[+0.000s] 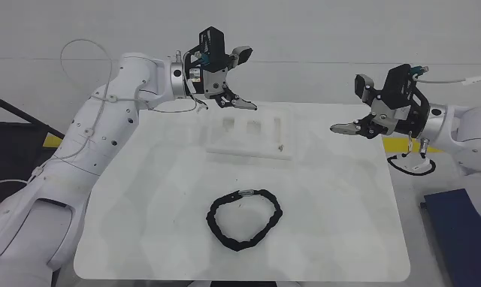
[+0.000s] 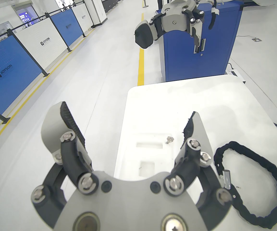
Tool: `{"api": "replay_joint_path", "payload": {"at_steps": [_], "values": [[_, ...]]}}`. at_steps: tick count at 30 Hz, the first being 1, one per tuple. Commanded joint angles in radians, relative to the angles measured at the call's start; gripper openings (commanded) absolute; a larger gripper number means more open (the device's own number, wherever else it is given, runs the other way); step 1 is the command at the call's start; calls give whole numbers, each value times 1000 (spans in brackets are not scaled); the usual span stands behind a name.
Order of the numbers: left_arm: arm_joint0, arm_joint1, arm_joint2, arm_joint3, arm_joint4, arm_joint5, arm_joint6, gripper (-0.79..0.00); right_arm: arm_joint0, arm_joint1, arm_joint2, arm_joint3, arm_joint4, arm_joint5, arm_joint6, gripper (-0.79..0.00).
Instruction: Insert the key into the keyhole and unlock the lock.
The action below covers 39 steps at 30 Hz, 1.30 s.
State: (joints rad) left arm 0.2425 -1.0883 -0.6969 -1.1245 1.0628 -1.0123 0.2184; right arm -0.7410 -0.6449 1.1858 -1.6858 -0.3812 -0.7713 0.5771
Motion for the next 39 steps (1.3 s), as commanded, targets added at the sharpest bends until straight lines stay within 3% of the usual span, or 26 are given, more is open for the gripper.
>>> {"api": "replay_joint_path", "payload": {"at_steps": [1,17,22,29,39], "values": [[0,0,0,0,0,0,0,-1,0,0,0,0,0,0,0,-1],[0,0,0,0,0,0,0,0,0,0,0,0,0,0,0,-1],[0,0,0,0,0,0,0,0,-19,-10,-44,-17,-45,90,25,0],[0,0,0,0,0,0,0,0,5,-52,-180,32,-80,209,53,0],[0,0,0,0,0,0,0,0,113,-150,-377,168,27,408,107,0]]}}
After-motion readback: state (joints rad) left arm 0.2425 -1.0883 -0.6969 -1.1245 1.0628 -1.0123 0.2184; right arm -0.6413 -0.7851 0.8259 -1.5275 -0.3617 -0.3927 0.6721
